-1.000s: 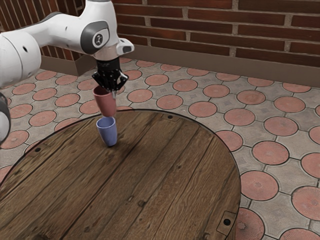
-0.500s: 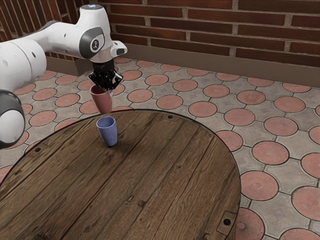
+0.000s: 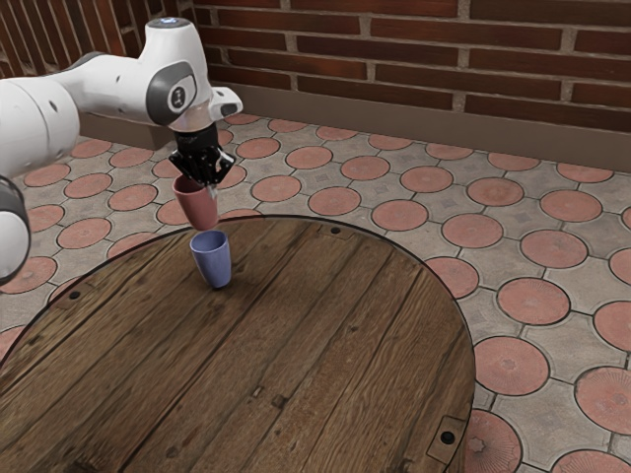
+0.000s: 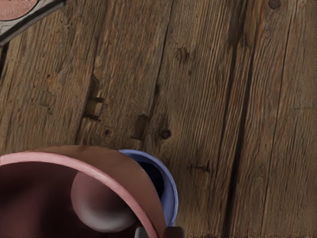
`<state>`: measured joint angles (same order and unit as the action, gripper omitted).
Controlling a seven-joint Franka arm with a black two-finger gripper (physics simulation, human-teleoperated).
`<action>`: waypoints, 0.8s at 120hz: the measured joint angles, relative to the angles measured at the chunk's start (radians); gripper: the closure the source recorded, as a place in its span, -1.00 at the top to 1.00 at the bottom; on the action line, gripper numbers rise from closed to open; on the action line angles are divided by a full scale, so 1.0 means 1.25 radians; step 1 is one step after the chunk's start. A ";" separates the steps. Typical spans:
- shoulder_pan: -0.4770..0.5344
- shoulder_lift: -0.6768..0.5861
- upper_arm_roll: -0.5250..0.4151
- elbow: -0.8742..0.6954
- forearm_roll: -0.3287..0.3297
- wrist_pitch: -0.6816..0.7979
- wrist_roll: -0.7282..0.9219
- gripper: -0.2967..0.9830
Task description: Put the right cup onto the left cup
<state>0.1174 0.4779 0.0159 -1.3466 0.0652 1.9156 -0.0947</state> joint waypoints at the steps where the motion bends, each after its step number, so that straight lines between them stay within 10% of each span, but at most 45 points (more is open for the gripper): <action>1: 0.000 -0.002 0.000 -0.004 -0.001 0.002 0.000 -0.69; 96: 0.000 -0.009 0.001 -0.089 -0.014 0.080 0.015 -0.69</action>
<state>0.1168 0.4665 0.0168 -1.4577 0.0473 2.0156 -0.0762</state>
